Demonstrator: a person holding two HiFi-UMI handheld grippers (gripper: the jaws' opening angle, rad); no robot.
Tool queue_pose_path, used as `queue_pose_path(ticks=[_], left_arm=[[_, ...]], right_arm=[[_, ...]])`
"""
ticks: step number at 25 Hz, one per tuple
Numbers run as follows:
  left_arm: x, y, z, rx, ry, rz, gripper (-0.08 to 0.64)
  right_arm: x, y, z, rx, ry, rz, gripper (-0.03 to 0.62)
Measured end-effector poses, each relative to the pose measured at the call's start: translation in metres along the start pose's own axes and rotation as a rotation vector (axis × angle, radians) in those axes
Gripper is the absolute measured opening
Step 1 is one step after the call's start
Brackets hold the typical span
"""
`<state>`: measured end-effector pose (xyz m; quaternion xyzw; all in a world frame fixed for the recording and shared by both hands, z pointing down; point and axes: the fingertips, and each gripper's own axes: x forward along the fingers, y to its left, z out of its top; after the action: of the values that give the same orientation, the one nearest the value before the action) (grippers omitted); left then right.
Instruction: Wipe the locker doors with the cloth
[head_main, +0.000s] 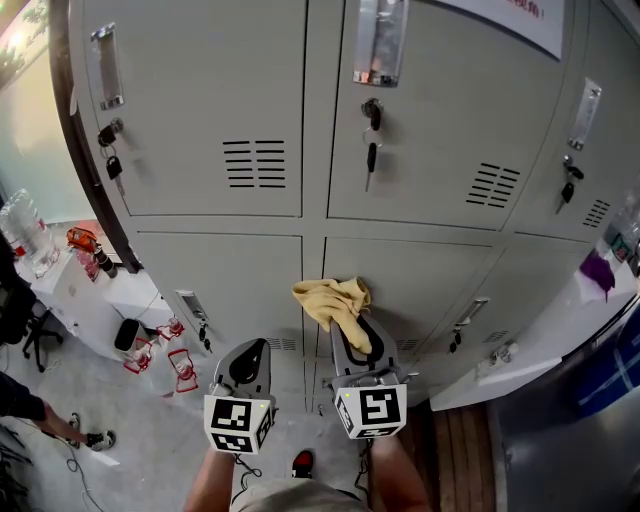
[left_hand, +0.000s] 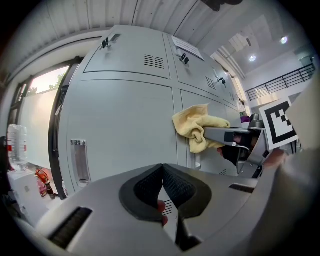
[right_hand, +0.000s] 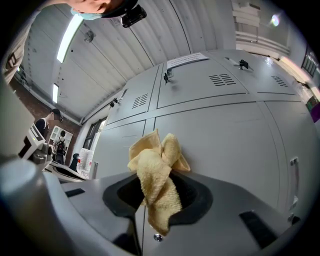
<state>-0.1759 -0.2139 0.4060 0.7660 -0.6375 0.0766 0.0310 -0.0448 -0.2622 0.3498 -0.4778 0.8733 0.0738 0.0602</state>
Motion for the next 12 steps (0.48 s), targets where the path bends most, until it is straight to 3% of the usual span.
queue_pose_path(ticks=[12], left_arm=[[0.013,-0.013,0.001,0.001,-0.003,-0.045,0.023]], right_arm=[[-0.008,-0.029,-0.016,0.002,0.044,-0.072,0.127]])
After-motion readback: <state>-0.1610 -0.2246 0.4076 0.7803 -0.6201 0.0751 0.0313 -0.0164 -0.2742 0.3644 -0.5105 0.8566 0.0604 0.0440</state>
